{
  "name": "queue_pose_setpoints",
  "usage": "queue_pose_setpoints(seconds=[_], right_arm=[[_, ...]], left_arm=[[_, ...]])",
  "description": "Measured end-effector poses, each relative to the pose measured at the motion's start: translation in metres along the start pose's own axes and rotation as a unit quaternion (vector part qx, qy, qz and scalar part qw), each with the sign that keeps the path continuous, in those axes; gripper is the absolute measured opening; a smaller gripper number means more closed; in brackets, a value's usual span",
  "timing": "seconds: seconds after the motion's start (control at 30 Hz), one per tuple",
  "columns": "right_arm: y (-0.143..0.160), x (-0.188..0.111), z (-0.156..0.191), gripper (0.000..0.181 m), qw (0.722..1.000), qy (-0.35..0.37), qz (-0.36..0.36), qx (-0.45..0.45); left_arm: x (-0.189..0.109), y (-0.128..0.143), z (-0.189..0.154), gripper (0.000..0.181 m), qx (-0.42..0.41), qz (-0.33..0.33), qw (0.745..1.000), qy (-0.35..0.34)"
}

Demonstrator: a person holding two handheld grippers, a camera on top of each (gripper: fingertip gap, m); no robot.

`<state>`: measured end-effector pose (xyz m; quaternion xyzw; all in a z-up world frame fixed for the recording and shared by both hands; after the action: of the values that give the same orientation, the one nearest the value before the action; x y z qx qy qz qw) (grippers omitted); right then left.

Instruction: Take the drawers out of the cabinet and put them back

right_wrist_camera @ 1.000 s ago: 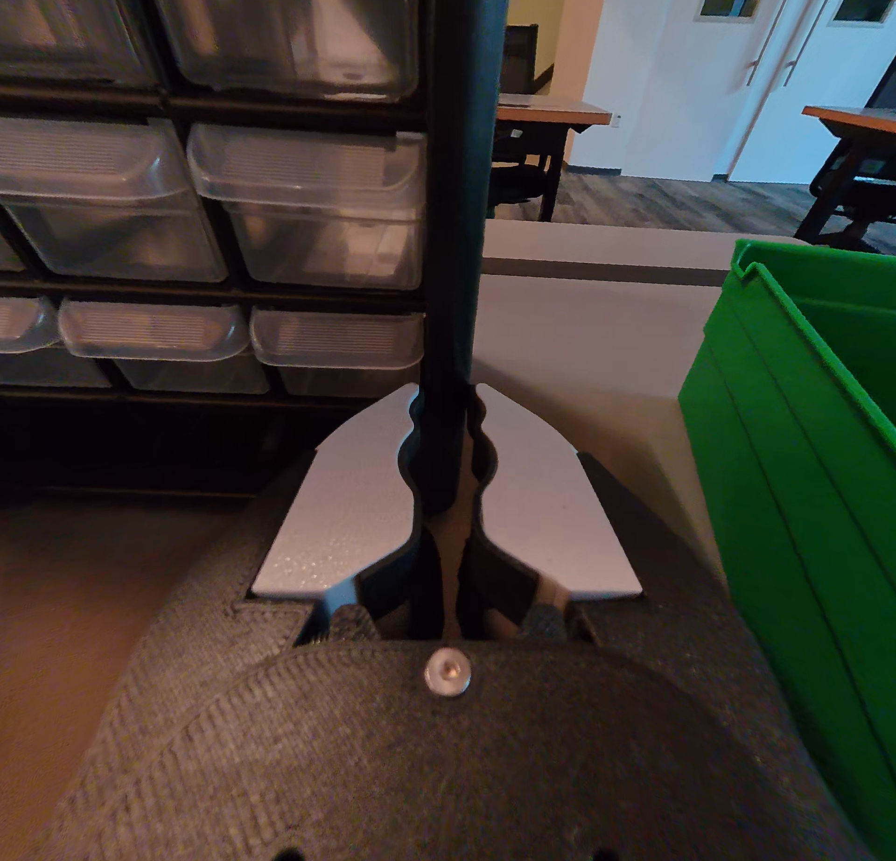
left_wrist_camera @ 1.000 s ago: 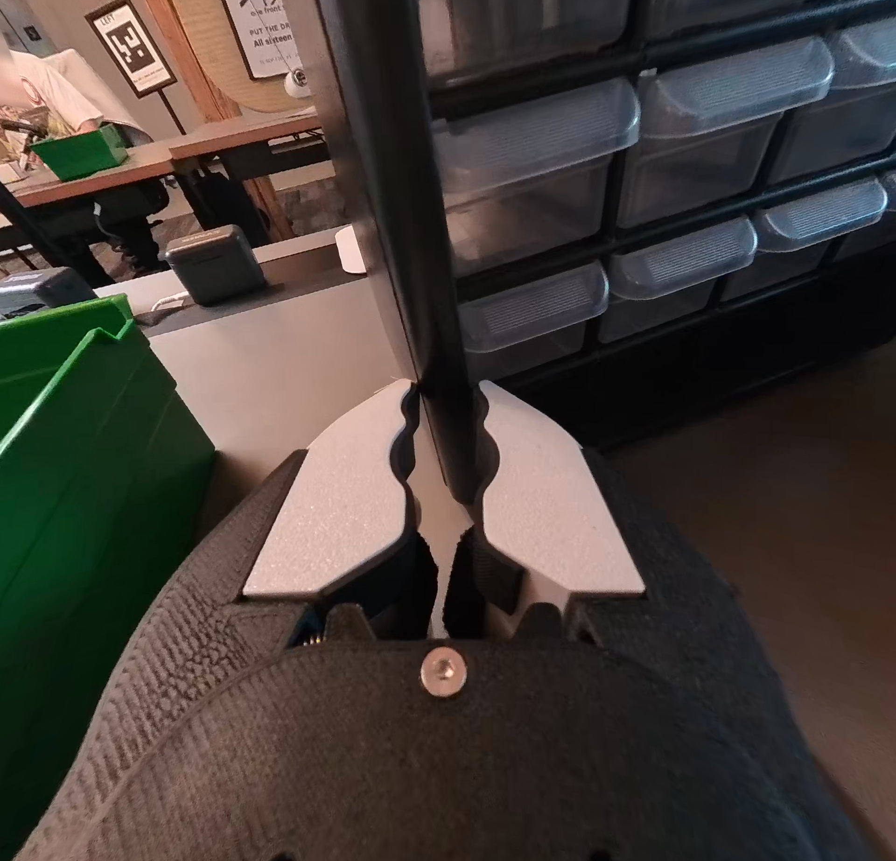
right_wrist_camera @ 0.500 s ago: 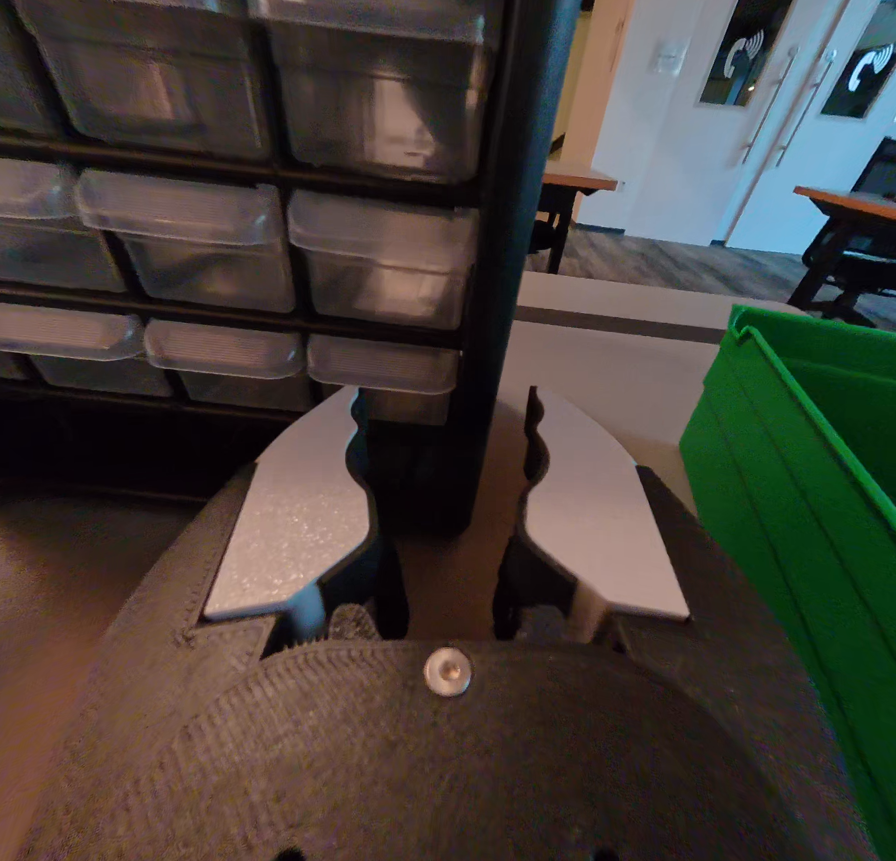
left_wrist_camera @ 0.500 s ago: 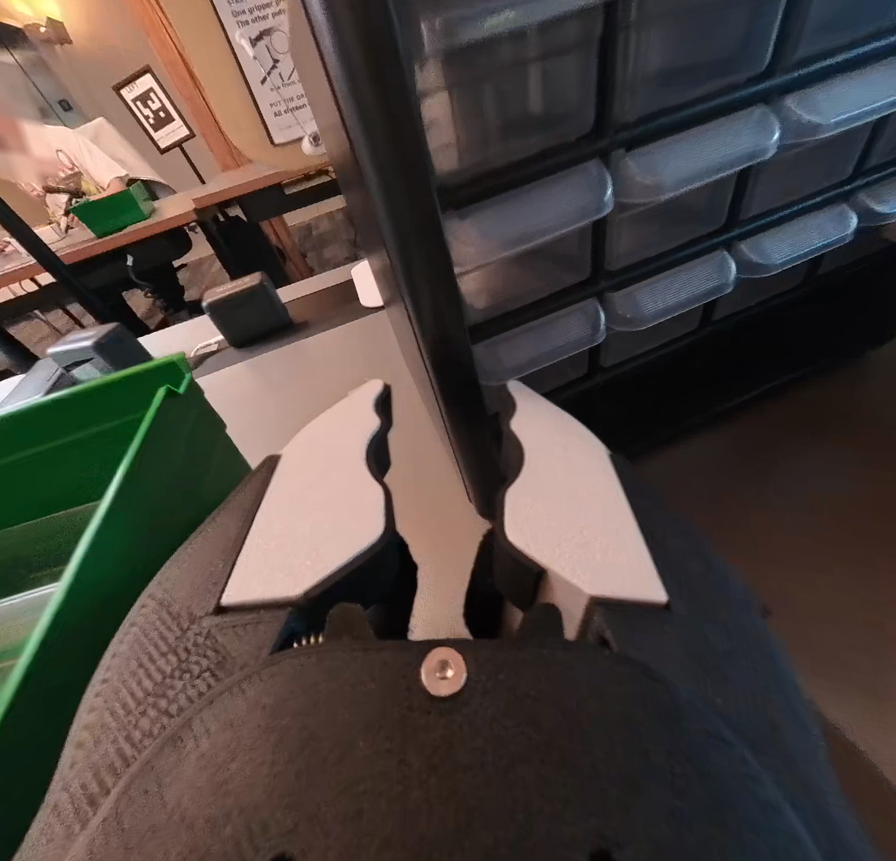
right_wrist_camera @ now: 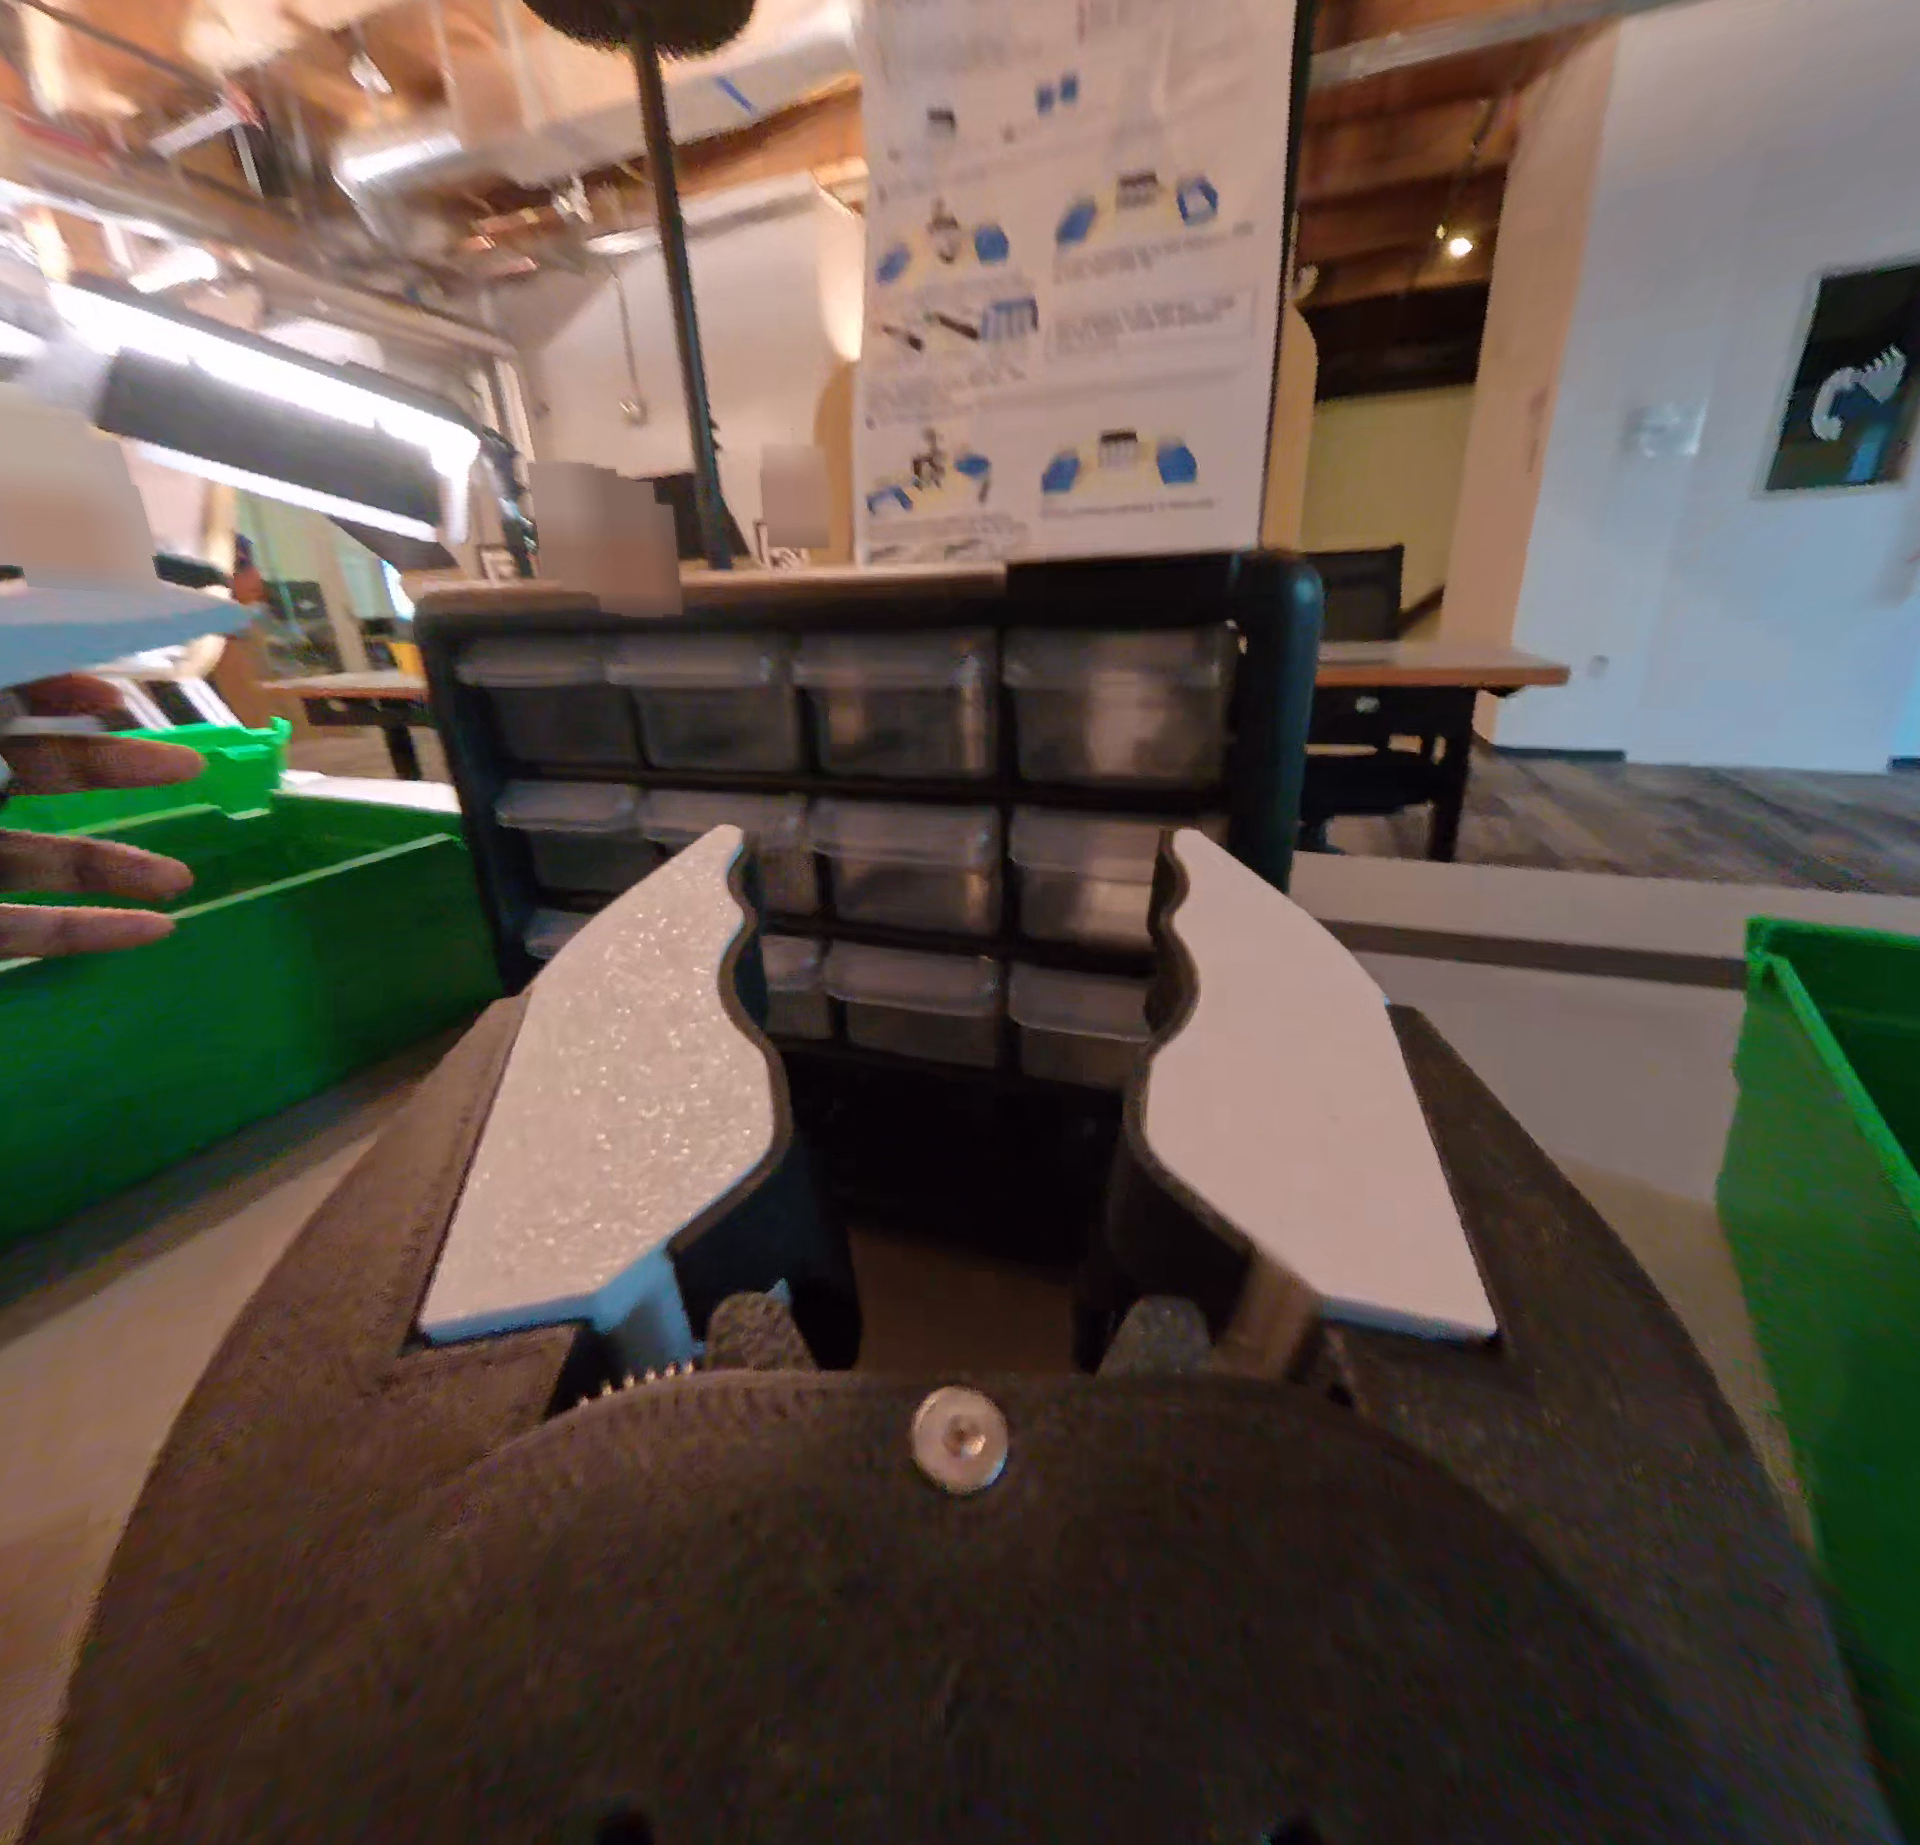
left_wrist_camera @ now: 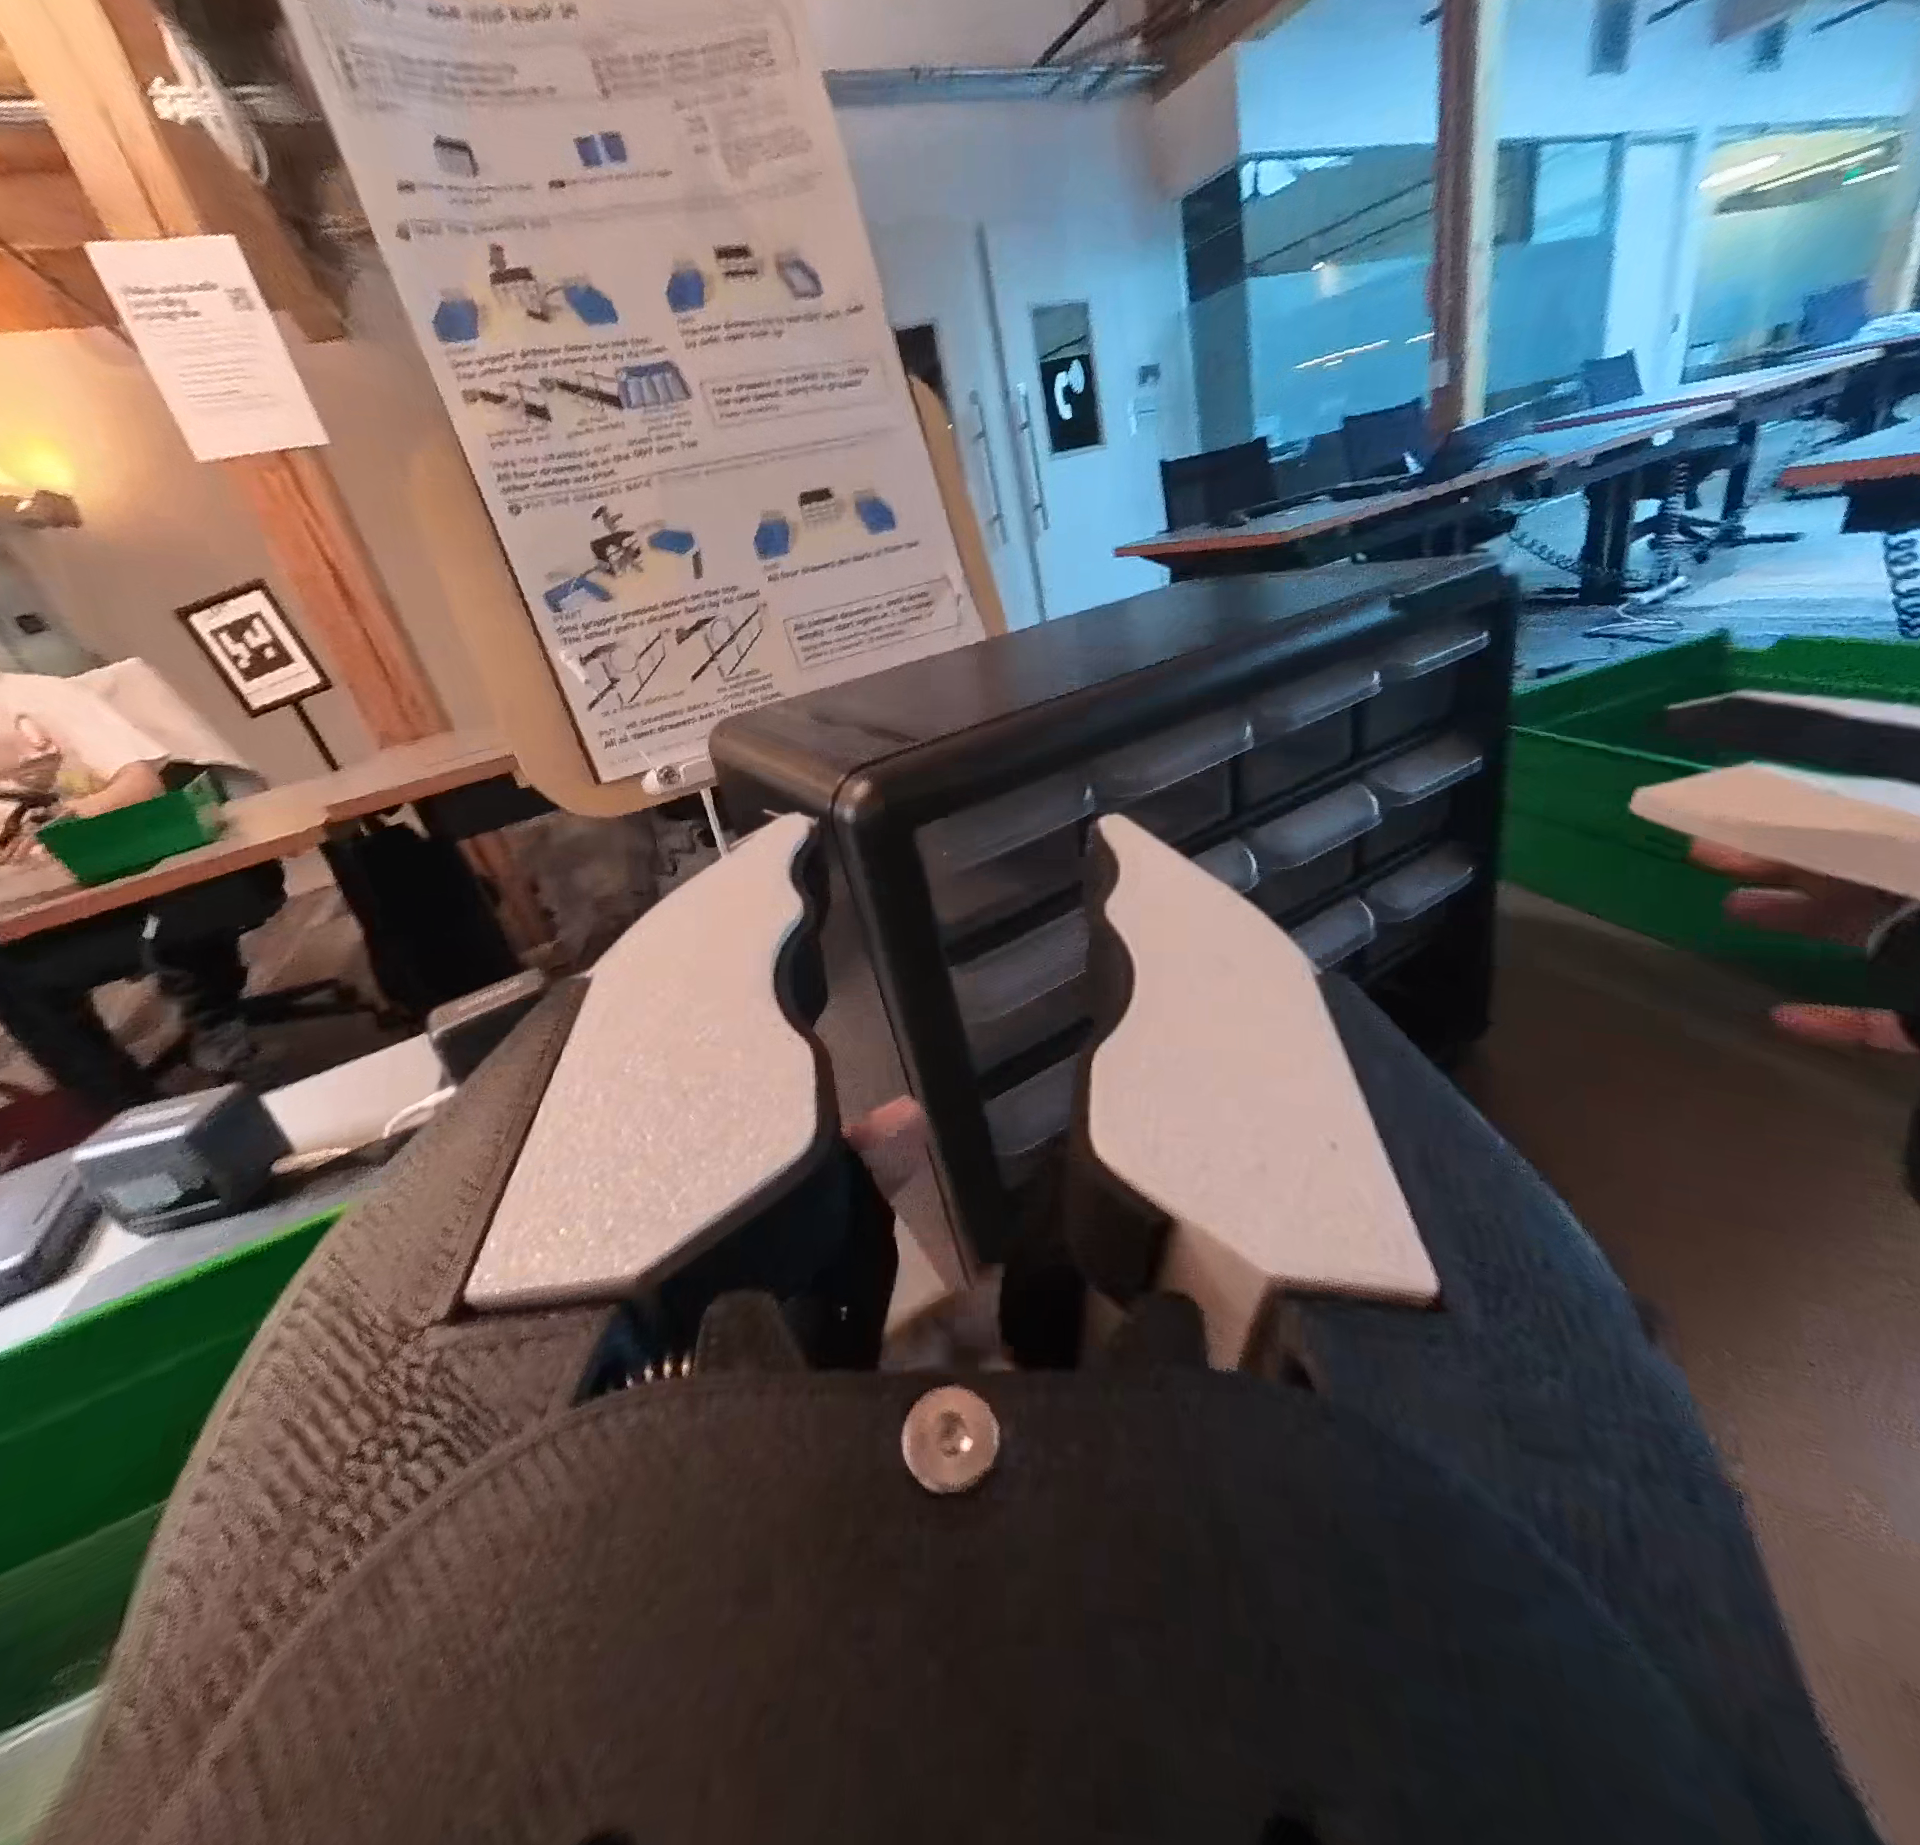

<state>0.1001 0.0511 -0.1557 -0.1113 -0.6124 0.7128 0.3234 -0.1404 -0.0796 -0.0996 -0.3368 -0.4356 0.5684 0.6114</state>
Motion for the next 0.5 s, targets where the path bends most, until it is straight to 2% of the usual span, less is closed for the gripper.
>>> queue_pose_setpoints(seconds=[0.13, 0.23, 0.33, 0.4, 0.5], right_arm=[[-0.005, -0.010, 0.011, 0.071, 0.999, -0.039, 0.011, 0.007], [-0.005, -0.020, 0.018, 0.070, 0.998, -0.066, 0.022, -0.003], [-0.004, -0.032, 0.022, 0.070, 0.997, -0.077, 0.018, -0.007], [-0.003, -0.046, 0.028, 0.070, 0.996, -0.090, 0.012, 0.009], [-0.003, -0.068, 0.028, 0.062, 0.996, -0.085, -0.013, 0.020]], left_arm=[[-0.015, 0.000, 0.007, 0.047, -0.010, 0.014, 1.000, 0.017], [-0.035, 0.003, 0.006, 0.047, -0.023, 0.013, 1.000, 0.003], [-0.060, 0.005, -0.001, 0.046, -0.050, -0.011, 0.999, -0.014], [-0.067, -0.008, -0.003, 0.042, -0.066, -0.039, 0.997, -0.012], [-0.078, -0.022, -0.008, 0.042, -0.051, 0.015, 0.998, 0.032]])
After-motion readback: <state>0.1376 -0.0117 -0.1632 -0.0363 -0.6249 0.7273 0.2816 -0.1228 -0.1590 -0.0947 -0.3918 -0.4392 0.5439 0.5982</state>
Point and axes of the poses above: each gripper's, where its closed fingertips meet, x out along the fingers, y out of its underside, z = x × y across the jaws, the point moved 9 cm from there along -x, back along the fingers, and after that the axes turned 11 degrees about x, right-handed, at the moved point
